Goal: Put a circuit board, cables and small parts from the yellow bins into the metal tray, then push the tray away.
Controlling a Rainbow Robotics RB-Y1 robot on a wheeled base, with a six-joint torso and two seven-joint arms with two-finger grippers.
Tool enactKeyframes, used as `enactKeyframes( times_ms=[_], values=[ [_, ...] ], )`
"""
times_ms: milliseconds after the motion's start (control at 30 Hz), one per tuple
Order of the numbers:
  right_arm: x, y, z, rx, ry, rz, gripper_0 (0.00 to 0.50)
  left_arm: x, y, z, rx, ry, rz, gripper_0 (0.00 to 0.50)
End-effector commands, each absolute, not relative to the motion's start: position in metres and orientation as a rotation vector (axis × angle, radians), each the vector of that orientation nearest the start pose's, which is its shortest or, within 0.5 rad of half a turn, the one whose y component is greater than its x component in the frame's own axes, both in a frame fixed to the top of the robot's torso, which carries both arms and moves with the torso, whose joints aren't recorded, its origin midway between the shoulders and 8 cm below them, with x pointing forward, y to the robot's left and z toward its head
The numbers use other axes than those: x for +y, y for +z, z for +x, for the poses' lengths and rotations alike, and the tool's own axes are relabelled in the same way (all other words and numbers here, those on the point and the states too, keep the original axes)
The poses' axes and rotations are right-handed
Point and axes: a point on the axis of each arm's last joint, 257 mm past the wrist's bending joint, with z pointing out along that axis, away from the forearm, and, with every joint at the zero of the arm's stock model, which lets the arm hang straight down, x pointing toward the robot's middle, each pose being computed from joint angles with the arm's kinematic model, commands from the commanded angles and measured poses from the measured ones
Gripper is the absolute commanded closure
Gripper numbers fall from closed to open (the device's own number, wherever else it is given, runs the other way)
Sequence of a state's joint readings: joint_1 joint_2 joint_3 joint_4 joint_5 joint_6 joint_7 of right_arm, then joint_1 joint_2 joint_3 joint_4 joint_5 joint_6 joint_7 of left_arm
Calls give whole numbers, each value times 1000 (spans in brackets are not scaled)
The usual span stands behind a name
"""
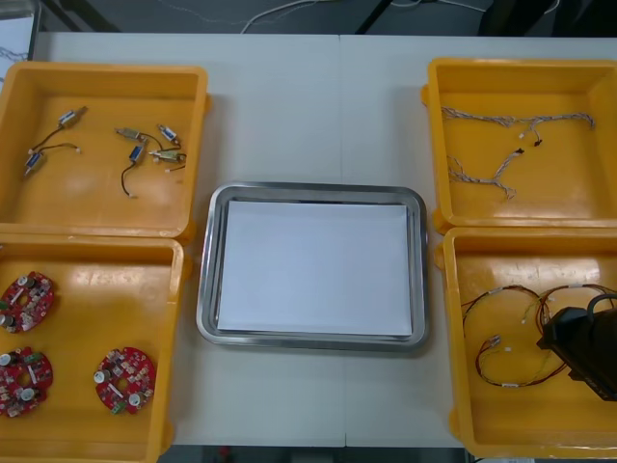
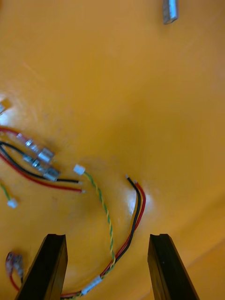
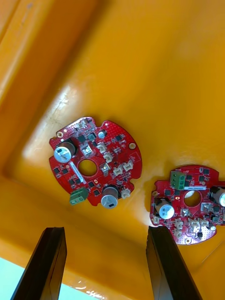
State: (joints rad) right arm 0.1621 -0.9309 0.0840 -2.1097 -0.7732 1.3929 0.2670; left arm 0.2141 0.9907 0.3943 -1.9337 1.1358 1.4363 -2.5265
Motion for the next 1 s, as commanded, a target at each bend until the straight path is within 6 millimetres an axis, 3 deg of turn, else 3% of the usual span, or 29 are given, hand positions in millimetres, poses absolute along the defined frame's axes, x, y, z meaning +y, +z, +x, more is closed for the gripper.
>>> enactKeyframes(
  times_ms=[33,567,667,733,800,833,1000],
  values=[
    [-358,-346,308,2578,171,1244,0,463,-248,327,2385,221,1387,0],
    [-358,-361,308,2580,179,1242,0,454,-283,303,2382,276,1466,0],
    [-357,-361,308,2581,180,1238,151,449,-289,299,2381,270,1484,0],
    [-357,-360,310,2579,184,1238,359,444,-293,298,2374,263,1491,0],
    [-356,-359,311,2578,189,1234,468,438,-297,297,2367,255,1494,0],
    [-356,-359,312,2577,190,1233,500,436,-299,297,2364,251,1494,0],
    [-354,-355,317,2574,196,1218,500,422,-311,298,2344,232,1493,0]
  ],
)
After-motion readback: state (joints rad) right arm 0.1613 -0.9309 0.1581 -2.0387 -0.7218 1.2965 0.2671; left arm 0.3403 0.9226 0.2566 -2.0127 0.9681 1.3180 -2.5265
